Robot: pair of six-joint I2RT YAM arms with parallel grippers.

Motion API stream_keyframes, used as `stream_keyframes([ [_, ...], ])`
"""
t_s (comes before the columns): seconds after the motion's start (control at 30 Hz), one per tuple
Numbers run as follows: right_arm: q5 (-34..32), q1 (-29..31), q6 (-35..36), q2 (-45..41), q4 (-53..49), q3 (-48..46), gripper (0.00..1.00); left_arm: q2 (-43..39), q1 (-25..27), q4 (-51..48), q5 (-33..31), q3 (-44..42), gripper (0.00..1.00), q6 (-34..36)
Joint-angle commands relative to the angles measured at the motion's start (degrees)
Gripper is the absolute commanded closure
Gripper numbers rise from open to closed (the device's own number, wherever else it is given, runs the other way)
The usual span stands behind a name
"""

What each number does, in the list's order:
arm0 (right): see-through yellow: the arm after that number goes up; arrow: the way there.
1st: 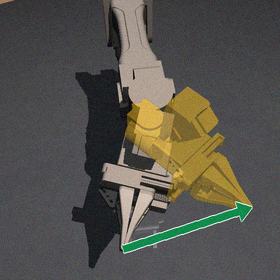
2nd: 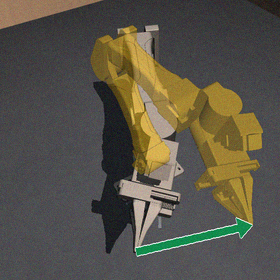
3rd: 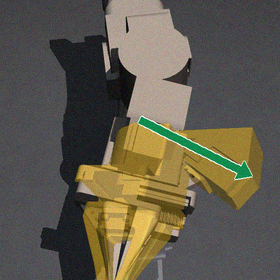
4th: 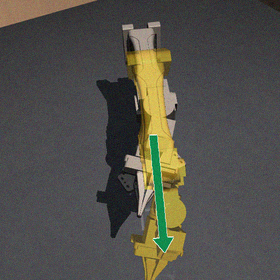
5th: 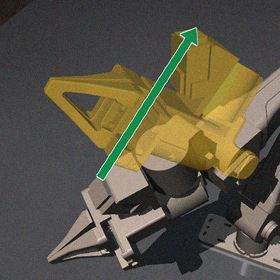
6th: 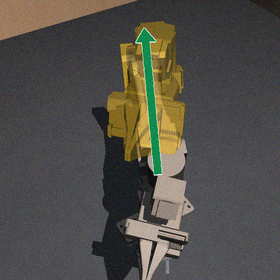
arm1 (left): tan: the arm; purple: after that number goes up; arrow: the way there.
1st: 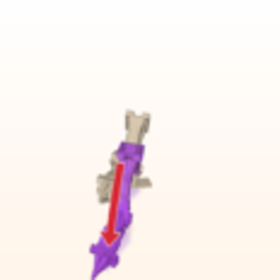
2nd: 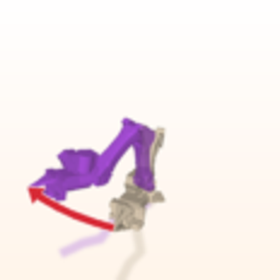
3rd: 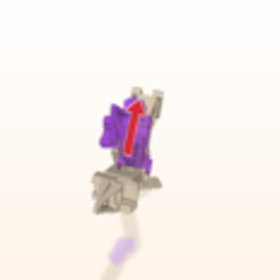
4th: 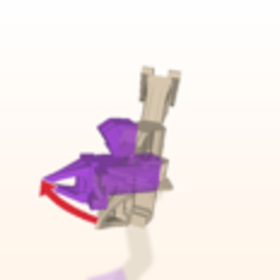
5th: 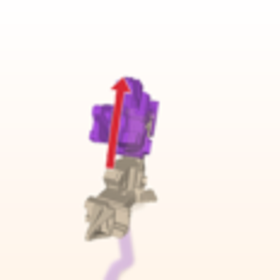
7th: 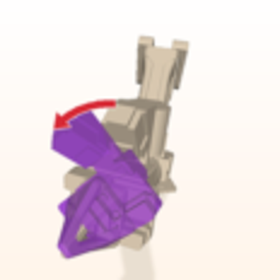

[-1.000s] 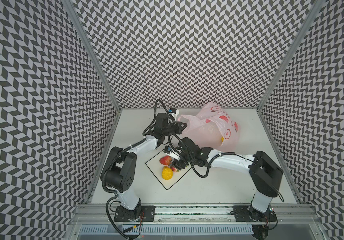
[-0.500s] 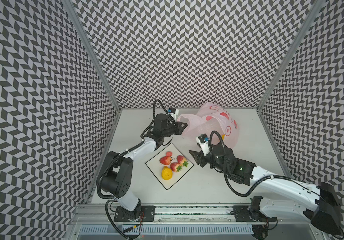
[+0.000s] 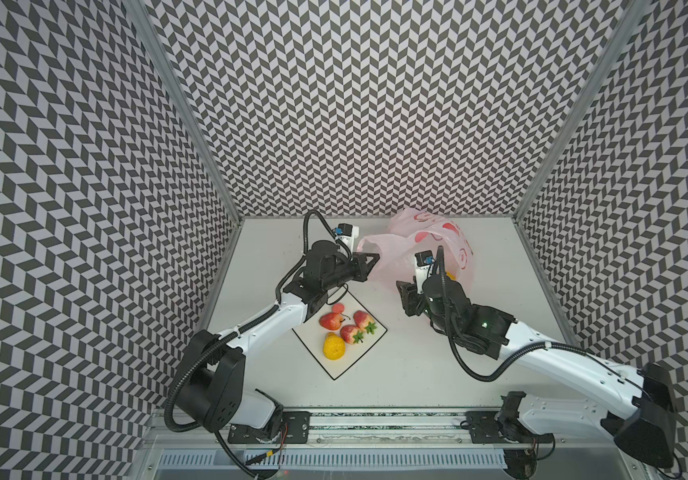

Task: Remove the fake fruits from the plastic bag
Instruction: 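Move the right gripper back into the bag toward the yellow pear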

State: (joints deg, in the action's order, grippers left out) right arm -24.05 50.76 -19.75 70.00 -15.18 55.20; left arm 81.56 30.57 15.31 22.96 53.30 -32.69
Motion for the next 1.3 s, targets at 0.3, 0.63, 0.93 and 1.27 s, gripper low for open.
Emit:
stream_keyframes([
  [0.3,-1.0,-8.2,32.7,12.6,-1.5,0.5,0.55,-4.9,3.2,2.3,-4.7,-2.9,1.0,-2.5],
  [0.63,-3.8,-13.5,30.0,18.2,0.8,-2.2,0.58,-6.9,5.0,1.2,-5.8,-3.3,1.0,-2.4],
  [0.93,-0.6,-20.9,15.3,22.0,-4.1,-0.4,0.48,-8.0,8.3,0.4,-6.8,-3.7,1.0,-2.1],
  [1.27,6.3,-28.1,-1.4,22.6,-1.0,0.6,0.32,-7.7,14.0,0.0,-8.3,-4.2,1.0,-2.1],
])
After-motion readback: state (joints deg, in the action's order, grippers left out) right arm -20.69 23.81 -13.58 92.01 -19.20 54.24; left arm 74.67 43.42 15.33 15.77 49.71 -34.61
